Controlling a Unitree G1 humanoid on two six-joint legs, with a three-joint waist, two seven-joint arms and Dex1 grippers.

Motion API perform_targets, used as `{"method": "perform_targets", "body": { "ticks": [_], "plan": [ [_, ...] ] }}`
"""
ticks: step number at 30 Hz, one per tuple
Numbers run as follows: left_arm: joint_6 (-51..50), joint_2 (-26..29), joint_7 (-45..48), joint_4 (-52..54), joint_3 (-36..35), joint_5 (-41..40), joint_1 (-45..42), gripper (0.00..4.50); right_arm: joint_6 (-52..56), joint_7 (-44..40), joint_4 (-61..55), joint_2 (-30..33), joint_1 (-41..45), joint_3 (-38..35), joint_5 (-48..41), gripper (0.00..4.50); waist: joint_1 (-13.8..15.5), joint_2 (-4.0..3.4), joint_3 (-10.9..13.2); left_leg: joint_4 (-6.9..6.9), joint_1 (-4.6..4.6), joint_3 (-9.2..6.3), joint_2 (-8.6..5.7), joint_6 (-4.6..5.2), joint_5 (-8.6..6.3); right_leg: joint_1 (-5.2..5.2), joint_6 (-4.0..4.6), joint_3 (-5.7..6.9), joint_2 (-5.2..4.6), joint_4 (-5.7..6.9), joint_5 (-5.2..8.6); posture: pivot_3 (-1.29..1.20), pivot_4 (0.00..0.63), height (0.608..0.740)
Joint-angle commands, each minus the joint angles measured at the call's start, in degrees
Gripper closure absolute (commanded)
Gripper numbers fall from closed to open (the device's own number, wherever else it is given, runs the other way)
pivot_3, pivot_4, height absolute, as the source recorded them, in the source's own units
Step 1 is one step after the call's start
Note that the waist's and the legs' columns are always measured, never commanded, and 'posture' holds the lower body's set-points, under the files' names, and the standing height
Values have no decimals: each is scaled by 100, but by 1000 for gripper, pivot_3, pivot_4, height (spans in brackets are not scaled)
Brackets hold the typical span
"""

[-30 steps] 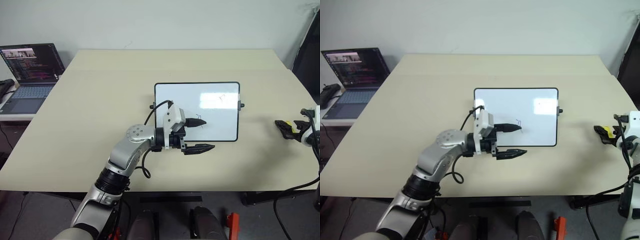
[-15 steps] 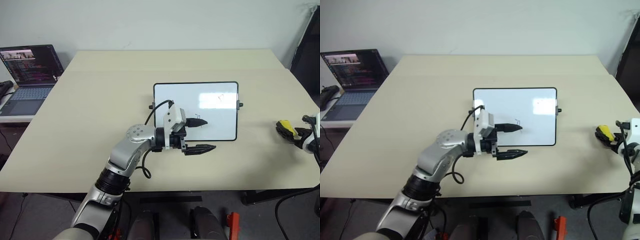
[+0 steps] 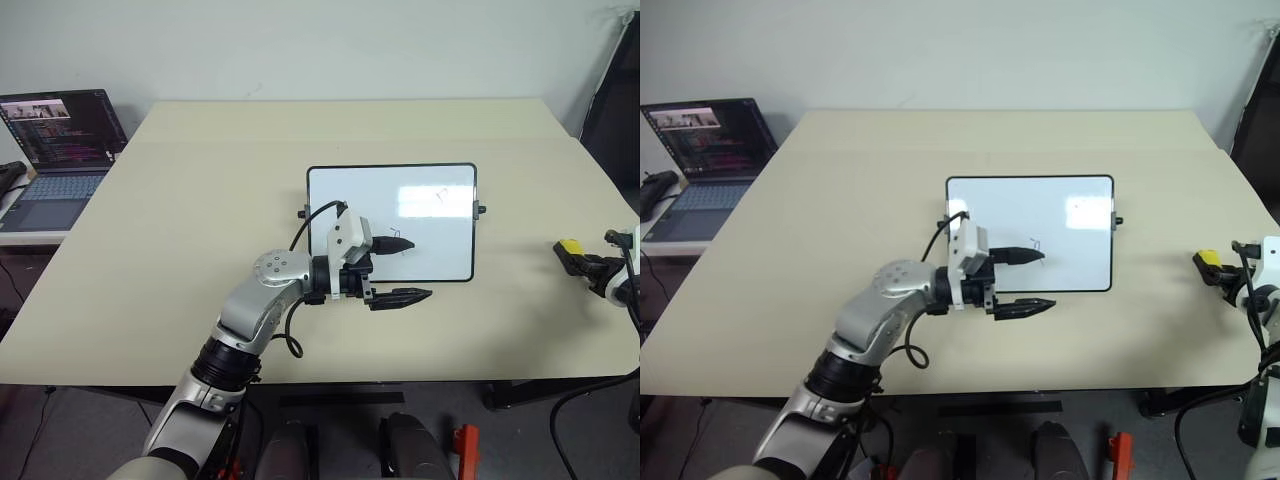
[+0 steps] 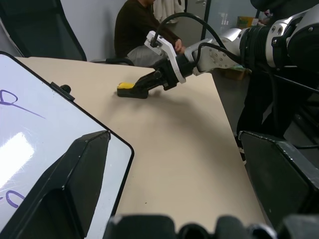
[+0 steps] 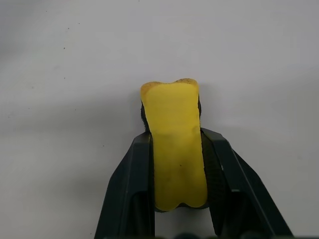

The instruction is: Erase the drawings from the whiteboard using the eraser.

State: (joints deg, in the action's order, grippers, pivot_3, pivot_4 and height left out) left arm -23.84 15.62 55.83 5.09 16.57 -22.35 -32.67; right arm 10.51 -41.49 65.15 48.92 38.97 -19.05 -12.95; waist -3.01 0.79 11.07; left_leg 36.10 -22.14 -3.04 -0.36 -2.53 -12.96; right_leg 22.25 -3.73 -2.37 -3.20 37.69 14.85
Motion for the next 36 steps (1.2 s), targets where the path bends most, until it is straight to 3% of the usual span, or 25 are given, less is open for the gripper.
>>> {"method": "perform_targets", "body": {
  "ticks": [1,6,12,13,16,19,21,25,32,36],
  "plan": [
    [25,32,25,212,-41,-26,-29,0,-4,-180,-508,-5,-1,-130,-193,3555,-9,0,0,0,0,0,0,0,0,0,0,0,0,0,0,0,150,740],
    [129,321,56,36,-281,19,-4,0,398,-462,-1960,-41,-345,-201,-553,3555,-19,0,0,-1,0,-1,1,0,0,0,-1,0,1,1,0,0,150,740],
    [710,1046,124,-335,-886,166,186,0,1466,-876,-5146,194,-1050,-720,-1697,3555,-15,-2,1,-2,1,-4,2,0,-1,3,-6,1,2,3,3,0,150,740],
    [797,1208,165,-350,-1113,99,238,0,1617,-955,-5625,271,-1101,-787,-1887,3555,-16,-11,-19,-2,0,-4,3,0,-1,3,-6,0,2,3,3,0,0,740],
    [764,1553,325,-178,-1674,-294,410,0,1938,-1113,-6487,385,-1089,-679,-2206,3555,15,-28,-273,2,-42,-4,5,-15,-7,47,-6,1,0,11,8,0,0,740],
    [698,1871,529,15,-2160,-645,773,0,2160,-1110,-7056,331,-838,-292,-2379,3555,23,8,-386,0,-40,-9,6,-12,-11,42,-5,7,1,5,9,0,0,740],
    [803,2183,684,-24,-2289,-522,1065,0,2276,-1058,-7371,187,-613,45,-2447,3555,15,17,-396,-1,19,0,5,-9,-13,-15,-7,3,1,-8,11,0,0,740],
    [913,2540,776,56,-2490,-493,1438,0,2480,-952,-7854,-237,-230,772,-2465,3555,-9,25,-404,1,34,4,11,-4,-10,-27,-25,-1,7,-15,11,0,0,740],
    [756,2514,567,438,-2464,-572,1598,0,2531,-439,-8078,-1258,144,2063,-1916,3555,43,77,-449,4,28,1,12,2,-5,-18,0,-2,7,-5,-13,0,0,740],
    [725,2555,579,509,-2355,-475,1767,0,2173,-108,-7758,-1823,282,2886,-1030,3555,45,80,-455,2,16,1,12,2,-5,-4,1,-2,7,-2,-14,0,0,740]
  ]
}}
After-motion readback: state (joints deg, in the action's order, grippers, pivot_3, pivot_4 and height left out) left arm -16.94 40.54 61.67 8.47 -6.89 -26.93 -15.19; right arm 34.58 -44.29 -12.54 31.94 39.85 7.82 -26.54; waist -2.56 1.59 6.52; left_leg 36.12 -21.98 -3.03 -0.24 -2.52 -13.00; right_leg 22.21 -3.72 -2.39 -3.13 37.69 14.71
